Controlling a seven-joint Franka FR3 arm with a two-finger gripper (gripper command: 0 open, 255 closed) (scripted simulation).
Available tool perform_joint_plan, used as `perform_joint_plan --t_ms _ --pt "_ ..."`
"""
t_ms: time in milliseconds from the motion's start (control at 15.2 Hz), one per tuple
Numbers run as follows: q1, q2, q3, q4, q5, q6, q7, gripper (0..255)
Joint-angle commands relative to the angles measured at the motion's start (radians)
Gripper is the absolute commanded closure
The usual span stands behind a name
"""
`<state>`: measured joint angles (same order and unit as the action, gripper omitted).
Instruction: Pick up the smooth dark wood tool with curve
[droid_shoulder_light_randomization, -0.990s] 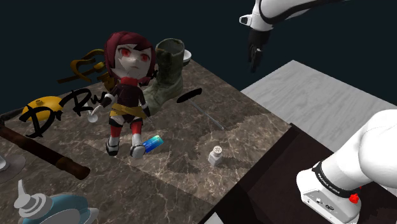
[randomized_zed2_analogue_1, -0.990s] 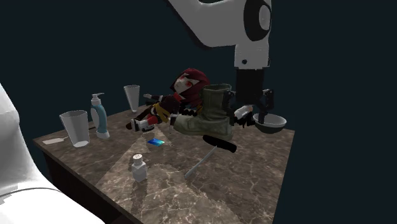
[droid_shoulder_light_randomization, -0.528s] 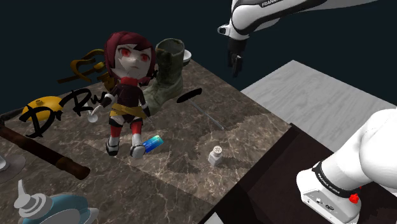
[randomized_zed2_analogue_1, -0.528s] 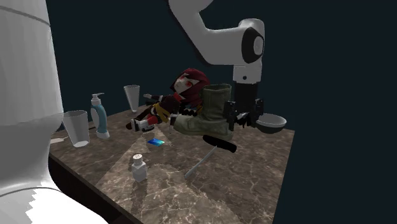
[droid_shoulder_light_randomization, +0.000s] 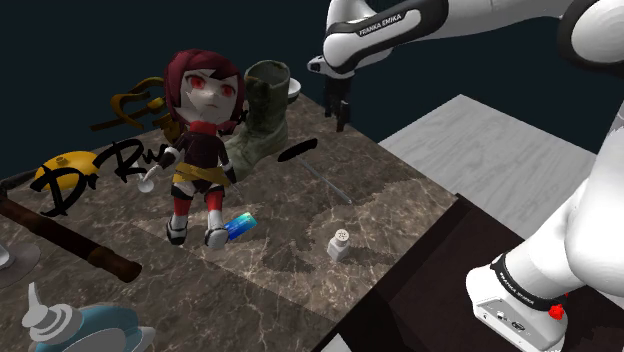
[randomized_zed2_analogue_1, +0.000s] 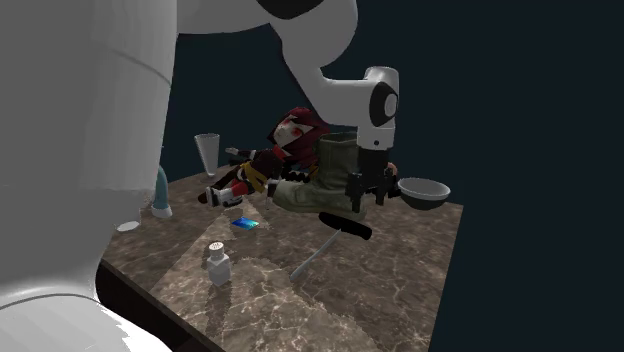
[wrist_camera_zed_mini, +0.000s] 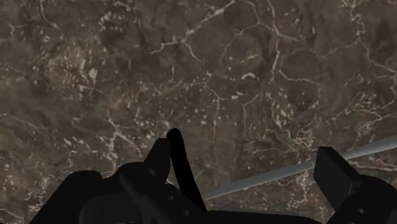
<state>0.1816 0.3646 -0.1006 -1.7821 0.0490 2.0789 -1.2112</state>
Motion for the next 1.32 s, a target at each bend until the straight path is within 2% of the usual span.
perform_joint_plan --t_ms 0,528,1188,1254 --pt "0.002 0.073 0.02 0.073 0.009 -0.001 -0.048 0" --pt "0.027 0.326 0.099 0.343 0.009 -0.026 -0.202 0" --pt "0.03 0.384 0.097 0.333 0.014 0.042 -0.209 0" --pt "0.031 0.385 0.098 0.334 0.014 0.042 -0.208 255"
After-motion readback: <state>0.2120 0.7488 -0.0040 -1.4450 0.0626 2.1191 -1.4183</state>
